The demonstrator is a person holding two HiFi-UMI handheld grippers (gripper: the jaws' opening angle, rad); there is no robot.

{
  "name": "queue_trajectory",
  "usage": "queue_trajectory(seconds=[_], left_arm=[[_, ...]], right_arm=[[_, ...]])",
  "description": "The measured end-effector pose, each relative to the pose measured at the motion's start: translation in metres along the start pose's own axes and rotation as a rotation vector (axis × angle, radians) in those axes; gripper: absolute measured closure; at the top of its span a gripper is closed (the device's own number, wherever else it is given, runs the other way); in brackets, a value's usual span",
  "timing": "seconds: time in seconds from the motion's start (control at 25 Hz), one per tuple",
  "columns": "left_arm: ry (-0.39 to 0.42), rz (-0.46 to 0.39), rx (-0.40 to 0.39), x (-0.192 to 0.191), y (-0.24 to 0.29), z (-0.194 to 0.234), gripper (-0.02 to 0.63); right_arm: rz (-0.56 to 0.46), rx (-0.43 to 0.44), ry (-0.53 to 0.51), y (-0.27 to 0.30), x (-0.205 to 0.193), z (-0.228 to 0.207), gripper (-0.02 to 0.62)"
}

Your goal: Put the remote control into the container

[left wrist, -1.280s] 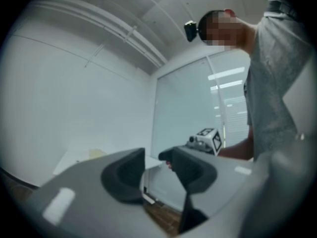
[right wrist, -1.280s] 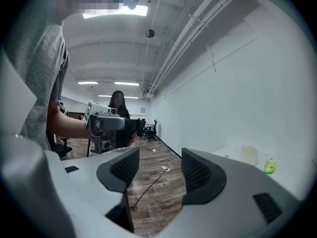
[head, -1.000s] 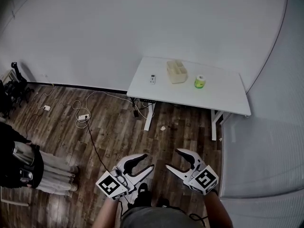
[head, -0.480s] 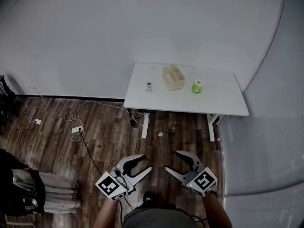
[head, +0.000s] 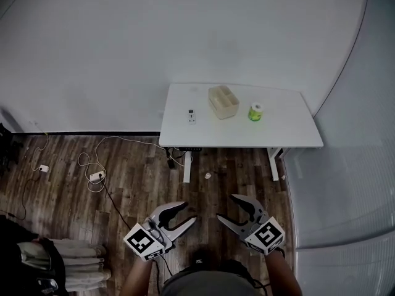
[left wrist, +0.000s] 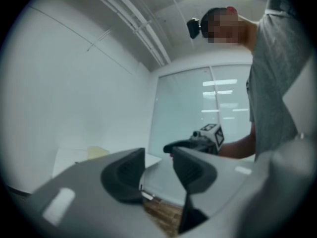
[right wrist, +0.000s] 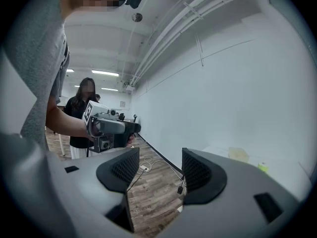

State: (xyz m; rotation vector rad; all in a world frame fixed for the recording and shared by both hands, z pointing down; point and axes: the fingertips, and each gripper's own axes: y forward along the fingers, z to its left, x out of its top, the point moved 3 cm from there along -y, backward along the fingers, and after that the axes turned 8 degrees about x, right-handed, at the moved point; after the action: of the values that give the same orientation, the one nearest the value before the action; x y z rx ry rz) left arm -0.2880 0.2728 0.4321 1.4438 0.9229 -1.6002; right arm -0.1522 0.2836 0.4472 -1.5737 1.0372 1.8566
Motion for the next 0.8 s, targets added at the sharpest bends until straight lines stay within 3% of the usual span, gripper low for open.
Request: queue_trajectory(seconds=[0.32,0.8], left_arm=[[0.033,0.036,-0.010,-0.005,0.022,0.020,0.445],[-0.001,0.047,0.071,-0.007,0.100,0.049,0.445]], right_arm=[[0.010,-0.008,0.022,0.007,-0.006,-0.033,0.337],[0.000,0.093,0.019,0.011,-0.010,-0.120,0.337]])
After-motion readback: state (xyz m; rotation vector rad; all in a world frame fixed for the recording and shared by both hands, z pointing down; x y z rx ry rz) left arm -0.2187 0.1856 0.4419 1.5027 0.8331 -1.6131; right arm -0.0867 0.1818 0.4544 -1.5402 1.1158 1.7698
